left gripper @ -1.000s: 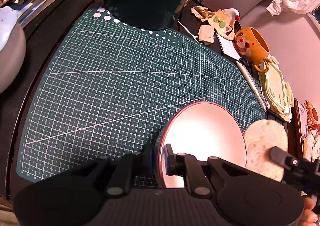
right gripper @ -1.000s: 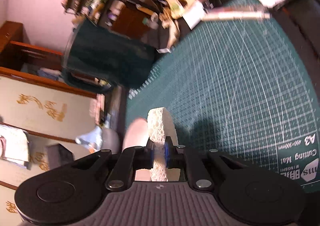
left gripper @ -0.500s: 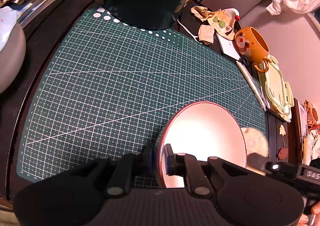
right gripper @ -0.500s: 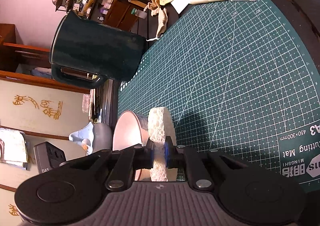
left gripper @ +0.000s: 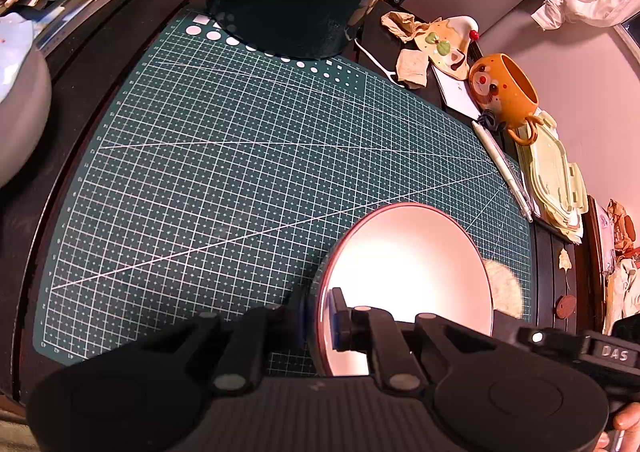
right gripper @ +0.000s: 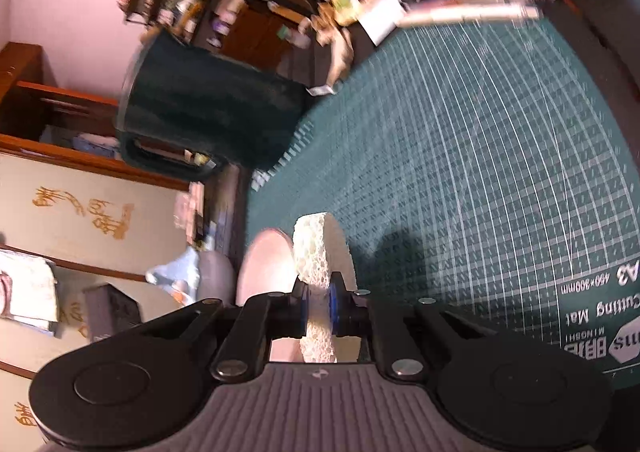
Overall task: Clean bowl
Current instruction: 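Hold the bowl with the left gripper while the right gripper wipes the rim with the sponge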
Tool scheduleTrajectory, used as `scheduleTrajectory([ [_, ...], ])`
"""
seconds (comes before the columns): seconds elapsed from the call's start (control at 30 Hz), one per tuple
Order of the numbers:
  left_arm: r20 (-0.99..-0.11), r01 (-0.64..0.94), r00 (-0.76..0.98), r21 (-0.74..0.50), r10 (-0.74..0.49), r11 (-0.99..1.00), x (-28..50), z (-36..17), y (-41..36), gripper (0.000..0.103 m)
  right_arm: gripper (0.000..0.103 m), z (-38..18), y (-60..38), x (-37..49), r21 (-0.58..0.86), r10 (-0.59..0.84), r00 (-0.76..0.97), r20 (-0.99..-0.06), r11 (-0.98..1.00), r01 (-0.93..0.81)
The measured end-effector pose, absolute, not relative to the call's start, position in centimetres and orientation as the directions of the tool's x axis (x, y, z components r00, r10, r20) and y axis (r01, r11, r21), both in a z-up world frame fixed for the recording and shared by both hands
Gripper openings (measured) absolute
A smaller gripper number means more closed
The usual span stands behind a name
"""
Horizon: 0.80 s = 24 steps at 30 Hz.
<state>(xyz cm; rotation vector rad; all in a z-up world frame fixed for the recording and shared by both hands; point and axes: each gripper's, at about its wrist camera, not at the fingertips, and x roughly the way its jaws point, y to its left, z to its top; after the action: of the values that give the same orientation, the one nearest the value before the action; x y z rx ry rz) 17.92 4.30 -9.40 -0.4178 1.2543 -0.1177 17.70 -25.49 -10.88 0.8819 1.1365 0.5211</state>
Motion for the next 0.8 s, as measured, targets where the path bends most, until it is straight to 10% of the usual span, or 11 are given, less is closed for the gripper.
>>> scheduleTrajectory([
  [0.8, -0.895, -0.141, 0.316, -0.371, -0.314, 0.918, 17.8, -9.3, 4.3, 0.010, 0.010, -9.2, -26.3, 17.5, 0.835, 0.759, 0.398, -0.515, 0.549, 0.034],
])
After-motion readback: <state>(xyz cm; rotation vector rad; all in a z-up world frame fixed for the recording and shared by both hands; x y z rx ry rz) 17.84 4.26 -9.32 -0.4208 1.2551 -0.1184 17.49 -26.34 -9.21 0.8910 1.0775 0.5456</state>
